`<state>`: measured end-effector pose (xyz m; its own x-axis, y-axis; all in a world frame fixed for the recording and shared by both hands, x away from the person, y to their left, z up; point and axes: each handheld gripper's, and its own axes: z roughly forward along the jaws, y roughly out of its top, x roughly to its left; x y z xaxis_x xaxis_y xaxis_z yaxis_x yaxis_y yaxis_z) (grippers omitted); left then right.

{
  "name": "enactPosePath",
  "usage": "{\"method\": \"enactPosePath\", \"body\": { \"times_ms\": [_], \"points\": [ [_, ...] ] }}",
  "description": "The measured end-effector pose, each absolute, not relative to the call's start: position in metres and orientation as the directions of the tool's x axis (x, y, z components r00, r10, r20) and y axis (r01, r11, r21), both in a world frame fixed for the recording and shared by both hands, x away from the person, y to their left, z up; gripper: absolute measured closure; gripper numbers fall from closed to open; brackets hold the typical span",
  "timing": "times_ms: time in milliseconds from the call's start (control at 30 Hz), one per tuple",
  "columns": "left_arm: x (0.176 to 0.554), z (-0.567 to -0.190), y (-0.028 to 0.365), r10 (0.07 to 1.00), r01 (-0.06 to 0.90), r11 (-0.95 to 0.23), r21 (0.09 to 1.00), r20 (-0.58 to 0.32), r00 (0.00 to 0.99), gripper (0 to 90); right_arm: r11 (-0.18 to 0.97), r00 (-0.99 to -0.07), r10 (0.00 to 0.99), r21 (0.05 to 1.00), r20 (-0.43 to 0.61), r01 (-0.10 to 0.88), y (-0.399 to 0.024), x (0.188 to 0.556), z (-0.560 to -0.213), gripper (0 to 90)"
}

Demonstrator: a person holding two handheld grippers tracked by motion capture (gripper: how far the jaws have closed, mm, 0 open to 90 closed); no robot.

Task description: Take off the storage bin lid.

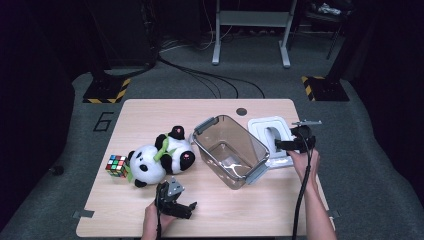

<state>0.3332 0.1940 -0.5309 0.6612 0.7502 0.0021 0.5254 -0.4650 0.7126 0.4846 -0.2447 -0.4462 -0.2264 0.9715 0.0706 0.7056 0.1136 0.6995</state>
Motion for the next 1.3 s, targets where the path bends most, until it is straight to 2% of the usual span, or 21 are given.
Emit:
{"method": "enactPosePath", "body": {
  "times_ms": [367,767,933,1300],
  "points": [
    [0.333,-0.531,0.194,0.750,0.525,-0.465,0.713,0.002,0.661,0.0,0.163,-0.275,0.960,0.718,0.041,0.676,-0.239,0.435,-0.461,0.0],
    [0.333,-0.531,0.194,0.750,0.524,-0.464,0.714,0.001,0.662,0.0,0.184,-0.289,0.957,0.698,0.034,0.692,-0.233,0.389,-0.513,0.0],
    [0.333,-0.531,0.194,0.750,0.524,-0.464,0.714,0.001,0.662,0.0,0.188,-0.281,0.960,0.696,0.020,0.693,-0.234,0.381,-0.526,0.0],
    [0.333,-0.531,0.194,0.749,0.524,-0.464,0.714,0.001,0.662,0.0,0.190,-0.278,0.960,0.711,0.008,0.677,-0.234,0.378,-0.528,0.0]
  ]
}}
